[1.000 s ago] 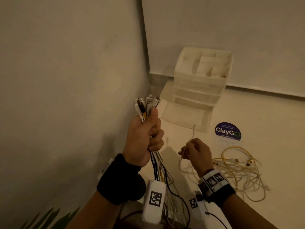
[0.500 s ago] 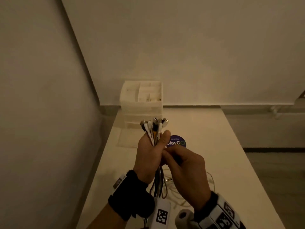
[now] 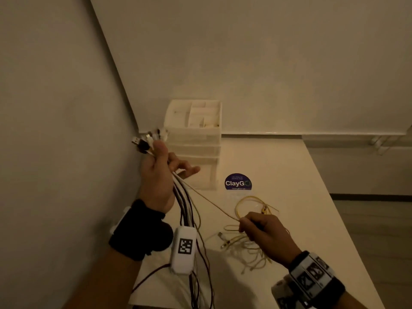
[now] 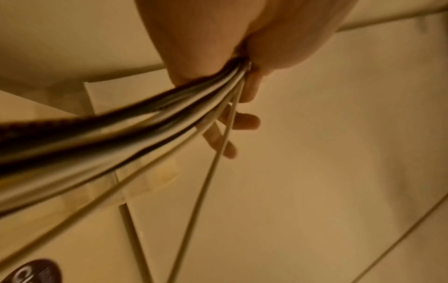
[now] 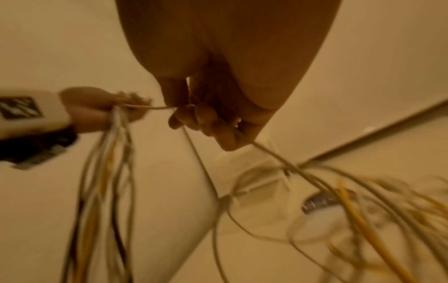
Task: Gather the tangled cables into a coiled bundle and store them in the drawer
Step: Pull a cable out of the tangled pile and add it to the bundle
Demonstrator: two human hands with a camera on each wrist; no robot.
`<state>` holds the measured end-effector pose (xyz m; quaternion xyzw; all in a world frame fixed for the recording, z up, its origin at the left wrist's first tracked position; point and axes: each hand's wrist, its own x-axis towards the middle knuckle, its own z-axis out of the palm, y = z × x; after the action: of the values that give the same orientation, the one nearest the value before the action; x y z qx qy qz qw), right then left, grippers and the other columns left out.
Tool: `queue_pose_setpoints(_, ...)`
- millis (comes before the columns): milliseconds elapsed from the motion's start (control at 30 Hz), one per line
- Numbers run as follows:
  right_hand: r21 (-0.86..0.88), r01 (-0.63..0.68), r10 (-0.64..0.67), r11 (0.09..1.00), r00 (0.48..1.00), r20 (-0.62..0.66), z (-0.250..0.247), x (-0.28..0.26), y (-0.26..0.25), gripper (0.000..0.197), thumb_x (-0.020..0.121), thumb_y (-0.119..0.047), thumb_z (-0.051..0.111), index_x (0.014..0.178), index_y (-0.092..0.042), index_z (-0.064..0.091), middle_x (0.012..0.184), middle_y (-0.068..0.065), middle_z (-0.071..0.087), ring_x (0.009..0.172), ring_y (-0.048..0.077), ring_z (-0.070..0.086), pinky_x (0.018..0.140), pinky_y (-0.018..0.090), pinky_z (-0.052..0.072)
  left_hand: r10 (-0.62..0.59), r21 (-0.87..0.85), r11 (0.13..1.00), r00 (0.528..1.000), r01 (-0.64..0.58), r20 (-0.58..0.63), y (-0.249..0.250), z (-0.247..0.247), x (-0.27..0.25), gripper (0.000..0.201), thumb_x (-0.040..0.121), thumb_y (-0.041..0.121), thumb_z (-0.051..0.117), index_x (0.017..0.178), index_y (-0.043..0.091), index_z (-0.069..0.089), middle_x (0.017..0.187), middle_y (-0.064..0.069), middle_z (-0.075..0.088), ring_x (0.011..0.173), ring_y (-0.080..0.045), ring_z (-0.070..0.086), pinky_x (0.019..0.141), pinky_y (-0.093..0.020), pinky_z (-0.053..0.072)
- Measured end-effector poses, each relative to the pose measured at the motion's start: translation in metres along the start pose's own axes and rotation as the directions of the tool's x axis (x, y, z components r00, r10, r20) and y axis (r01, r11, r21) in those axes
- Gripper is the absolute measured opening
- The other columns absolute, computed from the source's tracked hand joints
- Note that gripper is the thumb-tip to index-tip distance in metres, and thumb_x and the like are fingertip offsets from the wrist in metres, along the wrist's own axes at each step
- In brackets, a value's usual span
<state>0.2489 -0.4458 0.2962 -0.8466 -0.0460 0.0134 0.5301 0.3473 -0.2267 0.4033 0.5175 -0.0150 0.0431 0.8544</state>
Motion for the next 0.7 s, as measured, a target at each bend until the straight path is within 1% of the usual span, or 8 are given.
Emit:
queue_pose_setpoints(100,0.041,-0.081,0.082,0.996,0.996,-0.035,-0.005,-0.002,0.035,0.041,0.094,-0.035,0.052,0.059,-0.016,0.06,0.053,-0.004,0.047,0.05,0.003,0.043,0.057,0.021,0.037,0.028,-0.028,0.999,0.999,-0.029,-0.026,0.025,-0.012,0.009,0.045,0.096,0.052,0.04,0.061,0.024,0.04,0.054,0.005,0.026,0.039,-0.008,0.025,0.037,-0.017,0.031)
queue_pose_setpoints(200,0.028,-0.11,0.112,0.994,0.988,-0.108,-0.006,0.004,0.047,0.044,0.096,-0.025,0.055,0.053,-0.015,0.052,0.05,-0.007,0.045,0.049,0.003,0.042,0.058,0.023,0.036,0.008,0.106,0.994,0.997,-0.017,0.083,0.026,-0.014,0.006,0.043,0.095,0.044,0.049,0.062,0.022,0.034,0.051,0.004,0.023,0.035,-0.008,0.017,0.038,-0.014,0.016)
queue_pose_setpoints(267,0.047,-0.099,0.106,0.994,0.978,-0.18,-0.007,0.015,0.042,0.045,0.095,-0.022,0.058,0.053,-0.007,0.049,0.049,-0.007,0.042,0.049,0.004,0.039,0.057,0.027,0.035,-0.019,0.297,0.954,0.983,-0.036,0.181,0.015,-0.006,-0.006,0.035,0.088,0.034,0.062,0.064,0.02,0.042,0.048,0.003,0.026,0.033,-0.009,0.02,0.037,-0.015,0.019)
queue_pose_setpoints(367,0.202,-0.076,0.127,0.977,0.959,-0.254,-0.017,0.036,0.026,0.048,0.093,-0.018,0.062,0.048,-0.015,0.044,0.047,-0.008,0.039,0.047,0.008,0.035,0.056,0.03,0.034,-0.11,0.488,0.872,0.954,-0.042,0.279,-0.009,0.018,-0.026,0.016,0.083,0.009,0.071,0.074,0.015,0.061,0.042,0.01,0.052,0.03,-0.001,0.037,0.035,-0.013,0.031)
queue_pose_setpoints(433,0.271,-0.052,0.119,0.961,0.964,-0.236,-0.026,0.048,0.012,0.048,0.092,-0.013,0.062,0.048,-0.014,0.043,0.047,-0.004,0.038,0.047,0.012,0.033,0.055,0.033,0.033,-0.159,0.551,0.833,0.935,-0.046,0.318,-0.03,0.031,-0.033,0.009,0.084,-0.001,0.069,0.085,0.008,0.066,0.067,0.015,0.069,0.04,0.008,0.05,0.045,-0.007,0.038)
queue_pose_setpoints(533,0.309,-0.001,0.047,0.951,0.989,-0.144,-0.037,0.058,-0.013,0.047,0.092,-0.007,0.06,0.048,-0.012,0.045,0.048,-0.001,0.034,0.046,0.014,0.028,0.052,0.032,0.029,-0.177,0.641,0.763,0.926,-0.085,0.333,-0.058,0.041,-0.031,0.013,0.081,0.013,0.075,0.094,0.012,0.073,0.083,0.001,0.075,0.073,-0.002,0.067,0.069,-0.023,0.052)
queue_pose_setpoints(600,0.37,0.017,0.026,0.929,0.993,-0.111,-0.043,0.06,-0.025,0.047,0.092,-0.001,0.055,0.047,-0.013,0.049,0.048,0.001,0.033,0.046,0.014,0.025,0.051,0.03,0.026,-0.165,0.671,0.735,0.935,-0.095,0.313,-0.07,0.046,-0.025,0.014,0.082,0.02,0.075,0.096,0.017,0.074,0.083,0.008,0.073,0.078,-0.006,0.067,0.073,-0.029,0.052)
queue_pose_setpoints(700,0.474,0.056,-0.006,0.879,0.994,-0.107,-0.05,0.06,-0.033,0.041,0.088,-0.006,0.054,0.048,-0.016,0.056,0.049,0.002,0.036,0.048,0.016,0.027,0.052,0.033,0.025,-0.159,0.678,0.724,0.926,-0.126,0.342,-0.078,0.053,-0.019,0.013,0.085,0.024,0.071,0.098,0.023,0.074,0.08,0.015,0.071,0.077,-0.002,0.065,0.073,-0.025,0.049)
